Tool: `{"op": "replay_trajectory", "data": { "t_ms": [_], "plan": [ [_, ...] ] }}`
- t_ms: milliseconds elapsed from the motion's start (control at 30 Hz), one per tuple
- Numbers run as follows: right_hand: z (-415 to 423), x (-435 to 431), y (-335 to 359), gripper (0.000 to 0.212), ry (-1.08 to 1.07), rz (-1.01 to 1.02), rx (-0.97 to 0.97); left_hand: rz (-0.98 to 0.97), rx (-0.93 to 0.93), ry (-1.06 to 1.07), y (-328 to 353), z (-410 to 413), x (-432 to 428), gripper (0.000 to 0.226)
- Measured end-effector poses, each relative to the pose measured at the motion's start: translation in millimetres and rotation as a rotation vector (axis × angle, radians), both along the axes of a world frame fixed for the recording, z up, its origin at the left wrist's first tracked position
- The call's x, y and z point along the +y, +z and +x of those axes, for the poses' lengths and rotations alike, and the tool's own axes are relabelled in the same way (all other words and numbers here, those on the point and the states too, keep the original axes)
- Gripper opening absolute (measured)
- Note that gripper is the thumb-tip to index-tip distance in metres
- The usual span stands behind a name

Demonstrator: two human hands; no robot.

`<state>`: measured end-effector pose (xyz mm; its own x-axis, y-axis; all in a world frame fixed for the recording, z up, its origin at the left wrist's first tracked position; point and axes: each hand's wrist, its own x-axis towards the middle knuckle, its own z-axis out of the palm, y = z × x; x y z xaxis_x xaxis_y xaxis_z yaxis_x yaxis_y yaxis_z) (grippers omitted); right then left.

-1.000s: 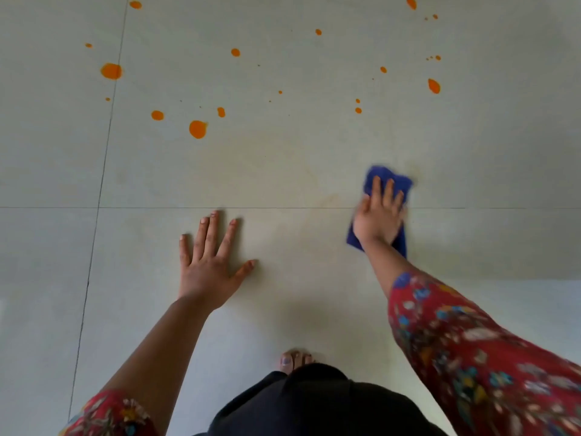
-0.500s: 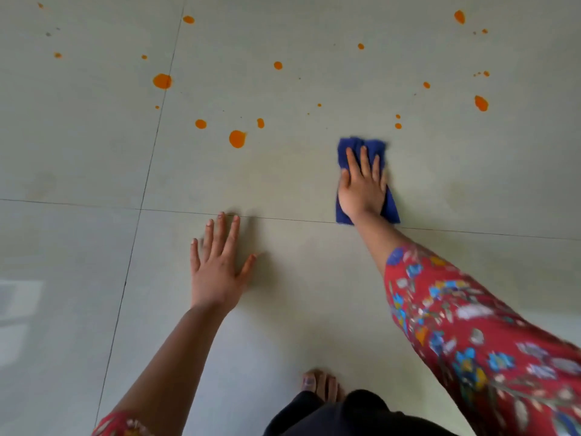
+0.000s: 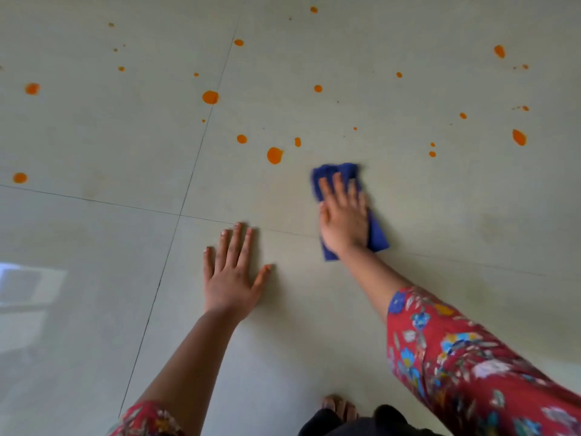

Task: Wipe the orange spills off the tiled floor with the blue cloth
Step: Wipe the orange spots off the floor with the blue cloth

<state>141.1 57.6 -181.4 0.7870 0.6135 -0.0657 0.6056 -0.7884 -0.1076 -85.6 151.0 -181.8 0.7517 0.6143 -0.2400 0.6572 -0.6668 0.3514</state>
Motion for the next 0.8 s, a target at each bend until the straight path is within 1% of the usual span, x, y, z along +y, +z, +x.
{"op": "replay_trajectory", "data": {
  "t_ms": [33, 100, 133, 167, 200, 267, 333, 367, 400, 433, 500, 567, 600, 633, 667, 733, 800],
  "plan": [
    [-24, 6, -2, 0.055, 0.174, 0.003, -0.010, -0.005, -0.001, 0.005, 1, 0, 1, 0.075],
    [-62, -31, -7, 0.055, 0.492, -0.009, 0.012, -0.025, -0.016, -0.012, 3, -2, 2, 0.070],
    [-67, -60, -6, 0.055, 0.574, -0.017, 0.036, -0.027, -0.033, -0.017, 5, -5, 4, 0.068],
    [-60, -90, -3, 0.054, 0.590, -0.026, 0.049, -0.038, -0.047, -0.013, 7, -8, 6, 0.066],
    [-44, -111, -1, 0.054, 0.547, -0.031, 0.028, -0.049, -0.056, 0.012, 9, -12, 7, 0.065],
    [-6, -119, 5, 0.054, 0.315, -0.040, 0.021, -0.059, -0.080, 0.097, 14, -22, 5, 0.063],
    [7, -73, 8, 0.055, 0.156, -0.008, 0.012, -0.064, -0.074, 0.152, 20, -30, 2, 0.062],
    [-2, -40, 7, 0.054, 0.144, 0.011, 0.022, -0.068, -0.063, 0.154, 22, -33, 2, 0.061],
    [-21, -10, 6, 0.054, 0.177, 0.015, 0.045, -0.069, -0.053, 0.149, 24, -35, 3, 0.061],
    [-46, 10, 2, 0.054, 0.257, 0.028, 0.055, -0.066, -0.045, 0.145, 28, -38, 5, 0.061],
    [-100, 13, -5, 0.054, 0.540, 0.043, 0.075, 0.000, 0.009, 0.087, 42, -43, 16, 0.059],
    [-127, -23, -6, 0.054, 0.819, 0.026, 0.132, 0.094, 0.096, -0.069, 57, -55, 33, 0.059],
    [-121, -41, -5, 0.054, 0.888, 0.000, 0.142, 0.111, 0.134, -0.134, 64, -62, 41, 0.059],
    [-102, -49, -4, 0.054, 0.900, -0.004, 0.143, 0.121, 0.164, -0.174, 73, -71, 49, 0.059],
    [-82, -48, -4, 0.053, 0.840, -0.005, 0.127, 0.130, 0.204, -0.219, 81, -79, 58, 0.060],
    [-51, -18, 3, 0.050, 0.641, 0.005, 0.095, 0.152, 0.336, -0.315, 101, -92, 75, 0.061],
    [-55, 28, 11, 0.049, 0.514, 0.015, 0.141, 0.182, 0.467, -0.406, 123, -97, 90, 0.062]
  ]
}}
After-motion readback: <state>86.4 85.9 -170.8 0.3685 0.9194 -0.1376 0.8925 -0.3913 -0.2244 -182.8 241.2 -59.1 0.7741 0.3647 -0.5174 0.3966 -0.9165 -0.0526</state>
